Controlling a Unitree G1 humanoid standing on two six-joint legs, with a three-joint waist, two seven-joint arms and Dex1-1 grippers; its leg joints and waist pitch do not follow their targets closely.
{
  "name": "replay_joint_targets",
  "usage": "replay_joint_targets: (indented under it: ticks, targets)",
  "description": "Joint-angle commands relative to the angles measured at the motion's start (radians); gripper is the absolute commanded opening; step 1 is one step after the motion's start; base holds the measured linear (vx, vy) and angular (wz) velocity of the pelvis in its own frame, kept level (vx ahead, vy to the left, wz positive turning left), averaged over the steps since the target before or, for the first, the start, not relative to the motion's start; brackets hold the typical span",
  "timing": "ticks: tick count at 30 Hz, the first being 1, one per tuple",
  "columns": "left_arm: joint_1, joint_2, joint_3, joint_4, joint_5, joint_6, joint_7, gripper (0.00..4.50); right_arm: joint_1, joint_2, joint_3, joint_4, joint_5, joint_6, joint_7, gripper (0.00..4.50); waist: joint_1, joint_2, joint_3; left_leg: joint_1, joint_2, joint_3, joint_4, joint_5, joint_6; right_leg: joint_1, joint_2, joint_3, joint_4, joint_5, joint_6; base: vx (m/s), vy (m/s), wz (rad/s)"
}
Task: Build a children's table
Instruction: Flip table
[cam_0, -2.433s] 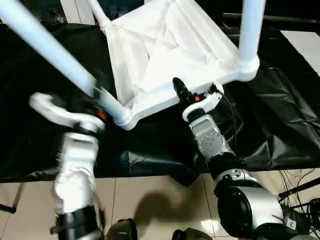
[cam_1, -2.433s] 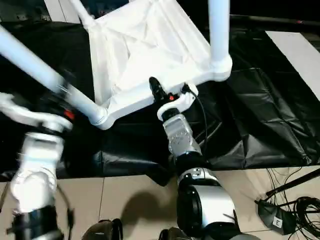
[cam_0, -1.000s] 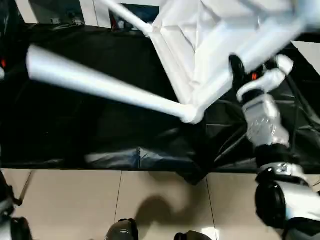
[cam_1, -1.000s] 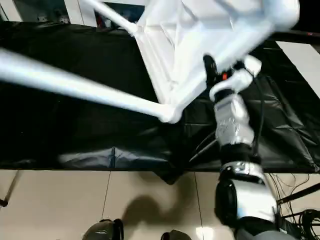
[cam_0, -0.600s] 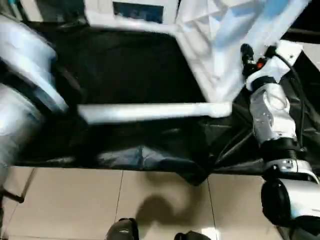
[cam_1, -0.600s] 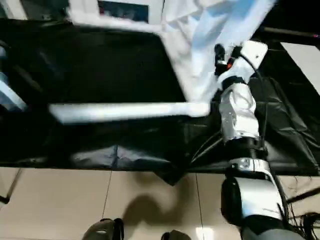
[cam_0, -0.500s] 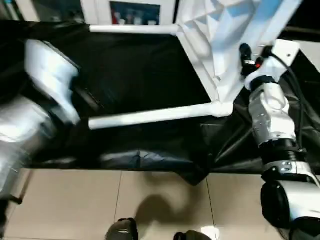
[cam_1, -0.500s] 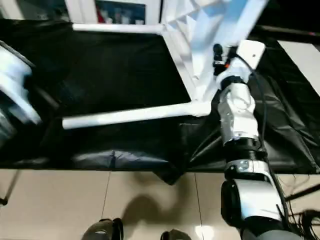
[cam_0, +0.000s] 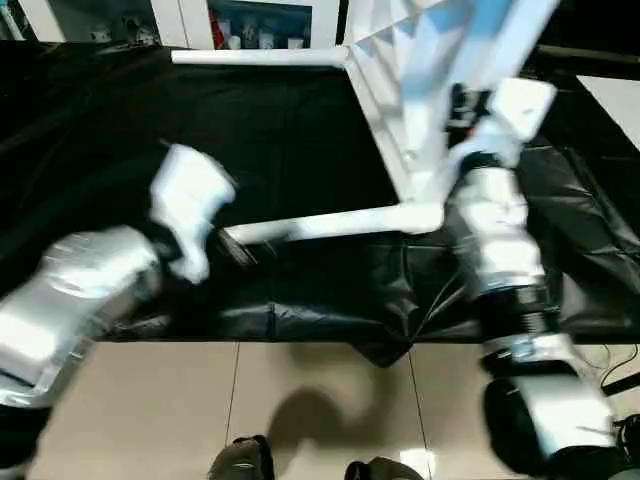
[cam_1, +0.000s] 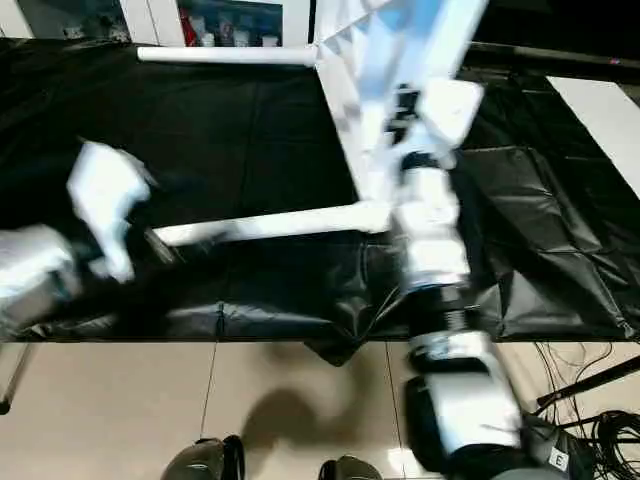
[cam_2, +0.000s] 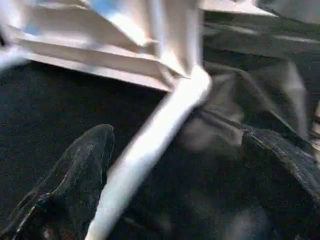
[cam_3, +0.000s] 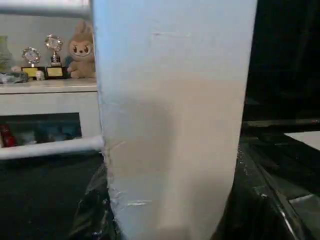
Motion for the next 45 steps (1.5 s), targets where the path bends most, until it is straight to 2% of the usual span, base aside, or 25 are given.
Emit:
replay_joint_targets:
  ticks: [1, 2, 4, 8, 9, 11, 14, 16, 18, 19, 20, 21, 23, 24, 25, 26, 29, 31, 32, 33, 35, 38, 42, 44, 45]
  targets:
    - [-0.015, -0.008, -0.025, -0.008, 0.021, 0.003, -0.004, 4.5, 0.019, 0.01, 0.016, 0.002, 0.016, 0.005, 0.006, 1.45, -0.002, 0.017, -0.093, 0.061, 0.082, -0.051, -0.067, -0.082, -0.068, 0.035, -0.087, 0.063, -0.047, 0.121, -0.15, 0.0, 0.0, 0.0]
    - [-0.024, -0.017, -0.023, -0.009, 0.022, -0.002, 0.002, 4.5, 0.021, 0.006, 0.027, 0.001, 0.009, 0.008, 0.015, 1.45, -0.002, 0.017, -0.093, 0.062, 0.082, -0.052, -0.067, -0.086, -0.071, 0.036, -0.087, 0.063, -0.047, 0.121, -0.15, 0.0, 0.0, 0.0]
    - [-0.039, -0.025, -0.018, -0.012, 0.041, -0.012, 0.01, 4.5, 0.036, 0.004, 0.035, -0.023, 0.001, 0.009, 0.03, 2.0, -0.004, 0.017, -0.093, 0.061, 0.081, -0.052, -0.067, -0.097, -0.078, 0.037, -0.087, 0.063, -0.049, 0.116, -0.146, 0.0, 0.0, 0.0]
    - [-0.057, -0.048, -0.005, -0.015, 0.089, -0.086, 0.033, 4.5, 0.065, -0.003, 0.041, -0.066, 0.013, -0.009, 0.075, 2.23, -0.002, 0.014, -0.092, 0.058, 0.083, -0.054, -0.066, -0.11, -0.068, 0.041, -0.092, 0.067, -0.053, 0.112, -0.134, 0.0, 0.0, 0.0]
    - [-0.045, -0.063, 0.0, -0.013, 0.119, -0.141, 0.047, 4.5, 0.083, -0.004, 0.037, -0.087, 0.02, -0.03, 0.094, 2.5, -0.002, 0.014, -0.091, 0.057, 0.083, -0.055, -0.066, -0.11, -0.062, 0.04, -0.091, 0.066, -0.053, 0.115, -0.137, 0.0, 0.0, 0.0]
    - [-0.03, -0.082, 0.008, -0.006, 0.12, -0.153, 0.061, 4.5, 0.093, -0.006, 0.037, -0.098, 0.019, -0.043, 0.104, 2.59, -0.002, 0.013, -0.092, 0.056, 0.084, -0.056, -0.065, -0.1, -0.056, 0.042, -0.09, 0.066, -0.05, 0.126, -0.14, 0.0, 0.0, 0.0]
    - [0.025, -0.087, -0.029, 0.039, 0.204, -0.199, 0.099, 4.5, 0.127, -0.018, 0.042, -0.118, 0.008, -0.098, 0.127, 2.78, -0.001, 0.016, -0.093, 0.057, 0.084, -0.056, -0.064, -0.097, -0.046, 0.039, -0.089, 0.064, -0.05, 0.141, -0.141, 0.0, 0.0, 0.0]
    - [0.07, -0.162, -0.017, 0.125, 0.265, -0.358, 0.164, 4.5, 0.165, -0.025, 0.045, -0.124, 0.027, -0.214, 0.174, 3.03, 0.001, 0.017, -0.094, 0.055, 0.084, -0.056, -0.06, -0.104, -0.031, 0.042, -0.093, 0.068, -0.054, 0.15, -0.137, 0.0, 0.0, 0.0]
    - [0.086, -0.215, 0.003, 0.158, 0.265, -0.378, 0.213, 4.5, 0.186, -0.022, 0.05, -0.139, 0.035, -0.262, 0.203, 3.16, 0.004, 0.017, -0.095, 0.057, 0.087, -0.057, -0.062, -0.114, -0.022, 0.042, -0.095, 0.067, -0.054, 0.156, -0.148, 0.0, 0.0, 0.0]
    - [0.093, -0.244, 0.014, 0.184, 0.273, -0.415, 0.24, 4.5, 0.199, -0.02, 0.053, -0.153, 0.042, -0.293, 0.223, 3.23, 0.004, 0.021, -0.095, 0.058, 0.091, -0.06, -0.064, -0.112, -0.02, 0.041, -0.091, 0.064, -0.053, 0.168, -0.154, 0.0, 0.0, 0.0]
    - [0.096, -0.259, 0.021, 0.2, 0.282, -0.448, 0.249, 4.5, 0.204, -0.02, 0.053, -0.16, 0.043, -0.306, 0.231, 3.33, 0.003, 0.018, -0.095, 0.058, 0.092, -0.061, -0.065, -0.114, -0.014, 0.04, -0.089, 0.062, -0.051, 0.173, -0.16, 0.0, 0.0, 0.0]
    - [0.102, -0.277, 0.034, 0.208, 0.275, -0.444, 0.264, 4.5, 0.21, -0.022, 0.055, -0.167, 0.038, -0.321, 0.233, 3.45, 0.003, 0.02, -0.094, 0.057, 0.091, -0.061, -0.065, -0.121, -0.008, 0.041, -0.093, 0.063, -0.052, 0.166, -0.166, 0.0, 0.0, 0.0]
    - [0.108, -0.285, 0.042, 0.213, 0.265, -0.431, 0.266, 4.5, 0.215, -0.024, 0.056, -0.174, 0.037, -0.331, 0.24, 3.45, -0.002, 0.015, -0.091, 0.054, 0.09, -0.061, -0.066, -0.134, 0.0, 0.043, -0.095, 0.063, -0.056, 0.142, -0.177, 0.0, 0.0, 0.0]
    - [0.131, -0.249, 0.012, 0.224, 0.252, -0.381, 0.2, 4.5, 0.23, -0.026, 0.065, -0.195, 0.065, -0.333, 0.296, 3.45, -0.001, 0.015, -0.091, 0.054, 0.088, -0.061, -0.065, -0.14, 0.004, 0.044, -0.098, 0.063, -0.057, 0.128, -0.179, 0.0, 0.0, 0.0]
    - [0.139, -0.225, -0.015, 0.232, 0.275, -0.374, 0.184, 4.5, 0.237, -0.031, 0.07, -0.199, 0.071, -0.322, 0.318, 3.45, -0.002, 0.019, -0.088, 0.053, 0.088, -0.062, -0.066, -0.152, 0.011, 0.041, -0.096, 0.064, -0.061, 0.1, -0.174, 0.0, 0.0, 0.0]
    - [0.145, -0.211, -0.034, 0.238, 0.293, -0.37, 0.175, 4.5, 0.241, -0.035, 0.073, -0.196, 0.073, -0.31, 0.329, 3.45, -0.004, 0.017, -0.086, 0.052, 0.088, -0.064, -0.069, -0.156, 0.014, 0.042, -0.094, 0.063, -0.062, 0.075, -0.167, 0.0, 0.0, 0.0]
    - [0.163, -0.188, -0.071, 0.222, 0.294, -0.351, 0.105, 4.5, 0.24, -0.04, 0.079, -0.164, 0.084, -0.246, 0.36, 3.45, -0.002, 0.026, -0.085, 0.063, 0.093, -0.063, -0.072, -0.17, 0.0, 0.033, -0.092, 0.063, -0.065, 0.049, -0.185, 0.0, 0.0, 0.0]
    - [0.201, -0.176, -0.082, 0.184, 0.24, -0.343, 0.004, 4.5, 0.234, -0.042, 0.094, -0.132, 0.114, -0.204, 0.423, 3.45, -0.004, 0.024, -0.081, 0.06, 0.091, -0.063, -0.075, -0.202, -0.012, 0.036, -0.096, 0.064, -0.068, 0.017, -0.196, 0.0, 0.0, 0.0]
    - [0.206, -0.169, -0.085, 0.18, 0.238, -0.351, -0.012, 4.5, 0.234, -0.041, 0.099, -0.132, 0.131, -0.2, 0.454, 3.45, -0.006, 0.024, -0.078, 0.056, 0.092, -0.066, -0.08, -0.234, -0.021, 0.039, -0.099, 0.064, -0.072, -0.027, -0.193, 0.0, 0.0, 0.0]
    - [0.218, -0.147, -0.089, 0.166, 0.224, -0.344, -0.044, 4.5, 0.234, -0.046, 0.117, -0.128, 0.153, -0.198, 0.519, 3.45, -0.006, 0.027, -0.076, 0.056, 0.092, -0.067, -0.082, -0.248, -0.029, 0.037, -0.098, 0.065, -0.074, -0.049, -0.19, 0.0, 0.0, 0.0]
    - [0.222, -0.128, -0.094, 0.161, 0.231, -0.339, -0.062, 4.5, 0.235, -0.051, 0.121, -0.124, 0.163, -0.213, 0.552, 3.45, -0.008, 0.022, -0.073, 0.057, 0.091, -0.067, -0.085, -0.291, -0.045, 0.036, -0.103, 0.069, -0.082, -0.116, -0.187, 0.0, 0.0, 0.0]
    - [0.214, -0.106, -0.098, 0.188, 0.277, -0.32, -0.045, 4.5, 0.227, -0.054, 0.097, -0.118, 0.215, -0.209, 0.602, 3.45, -0.007, 0.022, -0.072, 0.061, 0.092, -0.068, -0.086, -0.299, -0.055, 0.034, -0.103, 0.071, -0.087, -0.167, -0.181, 0.0, 0.0, 0.0]
    - [0.204, -0.107, -0.09, 0.251, 0.358, -0.304, 0.004, 4.5, 0.204, -0.06, 0.034, -0.108, 0.301, -0.168, 0.654, 3.45, -0.006, 0.021, -0.072, 0.068, 0.093, -0.065, -0.085, -0.292, -0.049, 0.026, -0.099, 0.072, -0.088, -0.149, -0.186, 0.0, 0.0, 0.0]
    - [0.203, -0.112, -0.075, 0.267, 0.372, -0.278, 0.03, 4.5, 0.199, -0.069, 0.016, -0.105, 0.33, -0.156, 0.686, 3.45, -0.006, 0.021, -0.073, 0.069, 0.093, -0.065, -0.084, -0.289, -0.046, 0.027, -0.099, 0.071, -0.087, -0.142, -0.193, 0.0, 0.0, 0.0]
    - [0.205, -0.109, -0.064, 0.292, 0.382, -0.267, 0.052, 4.5, 0.204, -0.094, 0.024, -0.11, 0.339, -0.159, 0.741, 3.45, -0.005, 0.019, -0.073, 0.068, 0.094, -0.065, -0.085, -0.28, -0.044, 0.027, -0.099, 0.07, -0.086, -0.136, -0.194, 0.0, 0.0, 0.0]
